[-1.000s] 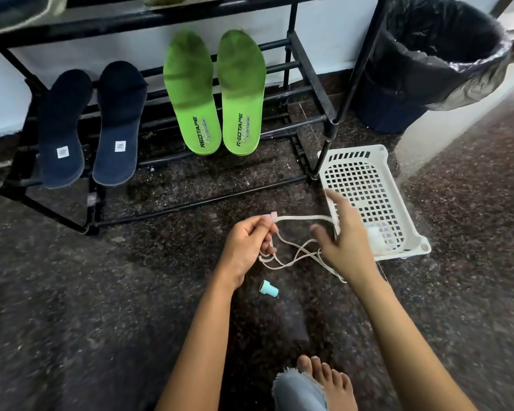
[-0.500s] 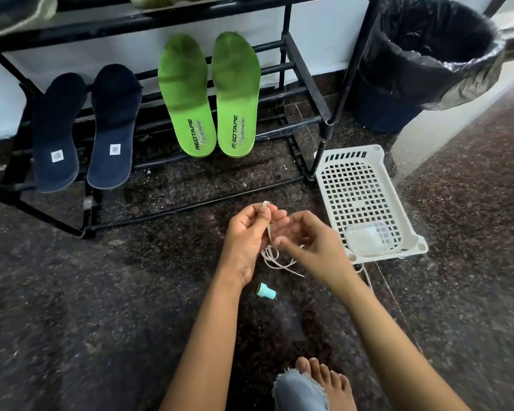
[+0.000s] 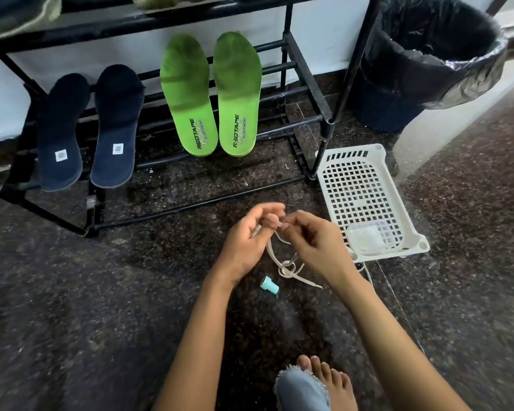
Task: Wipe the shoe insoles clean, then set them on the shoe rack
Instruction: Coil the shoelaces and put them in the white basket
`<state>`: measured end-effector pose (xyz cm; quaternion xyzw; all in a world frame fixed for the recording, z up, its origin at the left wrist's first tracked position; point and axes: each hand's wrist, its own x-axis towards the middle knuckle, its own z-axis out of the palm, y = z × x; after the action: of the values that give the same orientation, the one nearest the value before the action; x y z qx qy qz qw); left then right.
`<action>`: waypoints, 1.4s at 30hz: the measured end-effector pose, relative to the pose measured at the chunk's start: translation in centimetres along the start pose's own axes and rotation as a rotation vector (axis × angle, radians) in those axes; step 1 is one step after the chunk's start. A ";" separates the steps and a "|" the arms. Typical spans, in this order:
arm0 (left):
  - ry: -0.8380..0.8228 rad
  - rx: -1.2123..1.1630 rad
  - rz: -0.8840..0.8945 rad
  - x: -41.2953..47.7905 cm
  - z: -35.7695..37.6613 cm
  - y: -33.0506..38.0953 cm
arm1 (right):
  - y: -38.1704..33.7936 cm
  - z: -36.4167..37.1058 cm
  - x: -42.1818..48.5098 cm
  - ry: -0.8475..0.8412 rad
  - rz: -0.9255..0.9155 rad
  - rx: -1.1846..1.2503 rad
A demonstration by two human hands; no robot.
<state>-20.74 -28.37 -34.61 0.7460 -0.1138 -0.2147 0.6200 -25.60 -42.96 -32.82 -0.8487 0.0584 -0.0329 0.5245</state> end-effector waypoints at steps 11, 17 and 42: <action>0.112 -0.401 -0.171 -1.1 -1.9 1.9 | 1.1 -3.7 3.8 0.244 0.252 -0.116; 0.047 -0.341 -0.180 -0.2 -0.2 3.4 | -0.2 -1.6 2.3 -0.169 -0.268 -0.115; 0.208 -0.786 -0.069 2.6 0.5 2.8 | 4.1 3.9 -2.4 -0.320 0.299 0.385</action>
<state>-18.42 -30.47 -32.37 0.4732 0.0653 -0.1857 0.8587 -27.78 -41.03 -38.20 -0.7100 0.0922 0.1686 0.6775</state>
